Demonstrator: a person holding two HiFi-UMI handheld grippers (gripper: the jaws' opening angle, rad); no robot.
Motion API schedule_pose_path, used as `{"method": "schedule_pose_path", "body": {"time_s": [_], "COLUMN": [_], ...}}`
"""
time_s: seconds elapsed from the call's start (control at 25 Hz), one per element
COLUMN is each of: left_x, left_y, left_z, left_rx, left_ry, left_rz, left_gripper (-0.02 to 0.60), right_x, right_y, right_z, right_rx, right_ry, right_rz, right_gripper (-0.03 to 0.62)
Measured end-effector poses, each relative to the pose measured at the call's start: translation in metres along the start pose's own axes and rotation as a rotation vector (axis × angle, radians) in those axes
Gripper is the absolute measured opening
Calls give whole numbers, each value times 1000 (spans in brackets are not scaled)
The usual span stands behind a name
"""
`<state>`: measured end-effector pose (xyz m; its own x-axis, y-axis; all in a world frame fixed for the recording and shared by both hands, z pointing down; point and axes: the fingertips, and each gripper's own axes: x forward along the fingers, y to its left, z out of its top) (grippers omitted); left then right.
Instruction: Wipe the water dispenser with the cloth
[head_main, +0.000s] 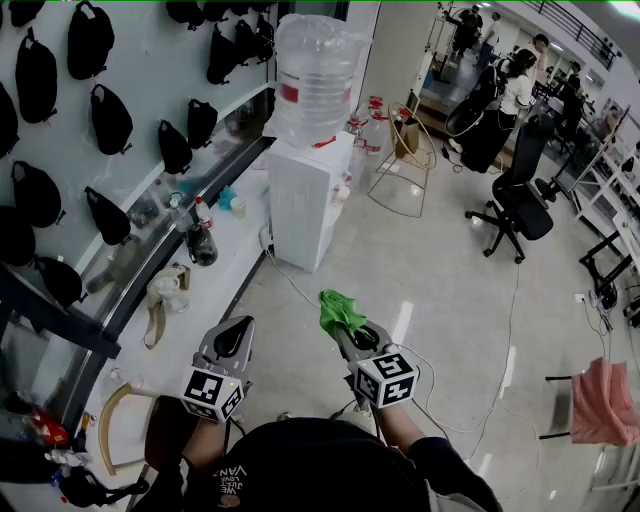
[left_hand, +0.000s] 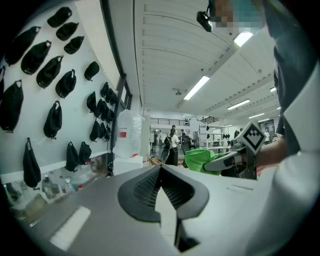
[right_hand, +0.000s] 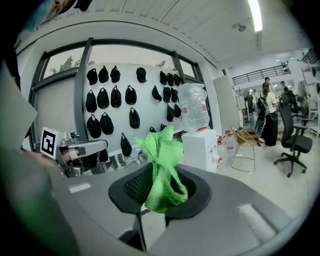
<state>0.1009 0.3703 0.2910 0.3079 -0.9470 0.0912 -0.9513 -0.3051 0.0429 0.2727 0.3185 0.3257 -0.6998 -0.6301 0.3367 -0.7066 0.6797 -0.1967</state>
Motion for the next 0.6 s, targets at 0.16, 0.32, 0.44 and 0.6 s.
{"method": "schedule_pose_path", "body": {"time_s": [0.16,0.32,0.44,0.6], "left_x": [0,11,24,50], "left_y": [7,17,19,36], "left_z": [-7,-17,-26,-30], "left_rx": [-9,-47,-58,-76], "left_ry": [7,20,33,38], "left_rz": [-21,-13,-13,10], "left_gripper": [0,0,0,0], "right_x": [7,20,35,68], "right_y": [6,5,-7,-30], "right_z": [3,6,6,10], "right_rx": [-20,10,5,9], "right_ry": [-19,-31,-19,3], "right_rz": [-11,10,-1,12], "right_gripper": [83,84,84,84]}}
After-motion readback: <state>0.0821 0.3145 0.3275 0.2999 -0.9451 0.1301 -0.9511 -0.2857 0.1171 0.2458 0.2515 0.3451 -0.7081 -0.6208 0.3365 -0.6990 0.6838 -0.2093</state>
